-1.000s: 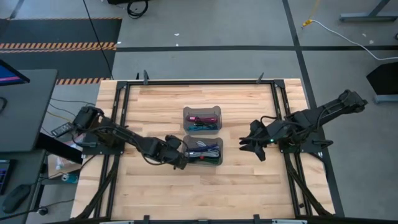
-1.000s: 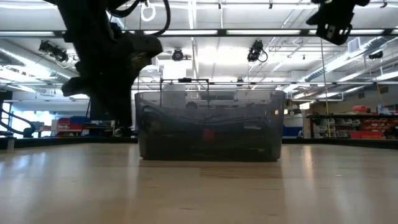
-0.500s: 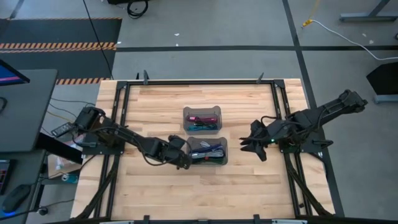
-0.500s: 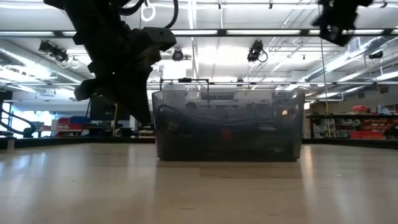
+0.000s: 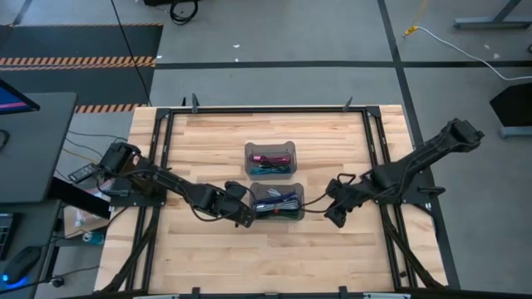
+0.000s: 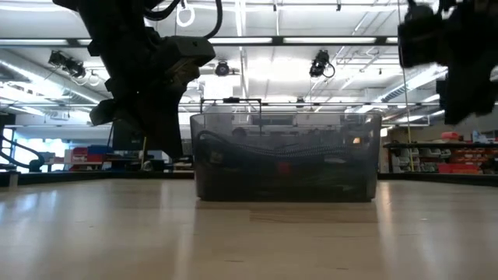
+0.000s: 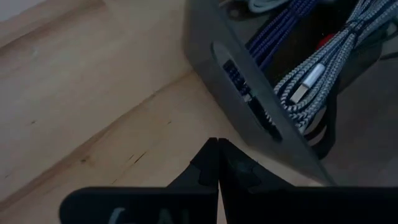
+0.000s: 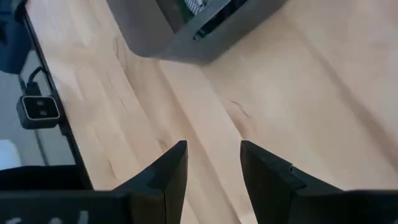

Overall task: Pick and place USB-C Cables
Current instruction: Adjust the bottom black transparent bin, then return to Home Position

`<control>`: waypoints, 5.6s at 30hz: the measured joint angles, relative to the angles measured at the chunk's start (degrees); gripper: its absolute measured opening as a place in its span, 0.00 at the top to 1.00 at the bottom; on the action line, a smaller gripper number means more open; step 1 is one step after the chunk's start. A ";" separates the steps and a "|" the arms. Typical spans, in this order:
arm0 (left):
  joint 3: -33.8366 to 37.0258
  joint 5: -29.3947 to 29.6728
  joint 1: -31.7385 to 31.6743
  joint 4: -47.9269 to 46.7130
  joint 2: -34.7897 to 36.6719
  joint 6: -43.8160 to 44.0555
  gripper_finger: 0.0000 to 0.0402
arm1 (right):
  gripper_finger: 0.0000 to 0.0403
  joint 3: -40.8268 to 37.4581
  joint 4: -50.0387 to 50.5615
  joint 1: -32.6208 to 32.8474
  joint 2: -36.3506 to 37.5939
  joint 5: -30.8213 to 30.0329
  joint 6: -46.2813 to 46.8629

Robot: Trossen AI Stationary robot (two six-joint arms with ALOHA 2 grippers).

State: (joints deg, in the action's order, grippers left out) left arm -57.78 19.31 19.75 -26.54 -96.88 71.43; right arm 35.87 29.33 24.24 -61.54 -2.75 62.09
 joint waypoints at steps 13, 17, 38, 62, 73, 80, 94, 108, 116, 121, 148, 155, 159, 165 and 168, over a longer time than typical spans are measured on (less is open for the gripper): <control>-0.02 -2.21 0.46 -2.01 0.03 -3.60 0.99 | 0.61 -10.64 -32.02 -3.52 -12.59 0.96 -2.01; -0.02 -2.48 1.03 -2.17 0.04 -3.73 0.99 | 0.61 -10.67 -37.44 -6.14 -15.25 2.05 -5.19; -0.02 -2.56 1.09 -1.98 0.11 -3.14 0.99 | 0.61 -10.66 -44.33 -14.28 -16.21 8.70 -13.87; 0.00 16.36 1.48 -13.18 32.58 -16.76 0.99 | 0.61 -10.57 -48.07 -15.04 27.18 12.93 -46.02; -0.02 29.41 6.94 -11.83 43.91 -42.15 0.99 | 0.61 -10.25 -39.21 -15.04 44.75 19.41 -50.18; 0.11 30.63 8.26 -16.26 43.69 -43.54 0.99 | 0.61 -0.79 -10.24 -15.07 52.05 16.12 -56.07; 23.30 32.52 13.03 11.34 49.73 -39.55 0.99 | 0.61 -4.45 -7.12 -15.03 61.13 20.87 -59.65; 39.80 34.60 14.32 36.91 56.15 -45.91 0.99 | 0.61 -19.45 -23.81 -15.04 61.22 20.25 -59.48; 52.17 31.52 15.64 65.90 56.06 -52.76 0.99 | 0.61 -23.88 -30.21 -15.04 61.18 20.23 -59.24; 53.59 31.88 16.20 68.14 56.06 -56.04 0.99 | 0.61 -23.88 -30.19 -15.04 61.20 20.40 -59.10; 53.59 -2.26 11.77 74.39 58.03 -73.16 0.95 | 0.61 -23.68 -30.14 -15.04 61.20 6.74 -55.25; 53.59 -15.49 -0.09 73.02 60.26 -73.36 0.92 | 0.61 -19.85 -27.35 -15.07 61.18 8.71 -63.20; 53.59 -25.65 -9.10 72.41 60.64 -71.01 0.91 | 0.61 -15.82 -21.82 -15.09 61.20 9.49 -64.81; 53.59 -37.97 -21.62 72.43 60.65 -67.53 0.91 | 0.61 -12.19 -8.67 -15.11 61.20 3.12 -64.70; 53.59 -41.78 -25.31 72.40 60.65 -67.58 0.91 | 0.61 -13.63 -8.42 -15.11 61.20 2.70 -64.25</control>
State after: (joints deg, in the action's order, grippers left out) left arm -4.19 -22.47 -5.56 45.86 -36.23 3.85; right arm 22.24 20.91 9.13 -0.34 -0.05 -2.15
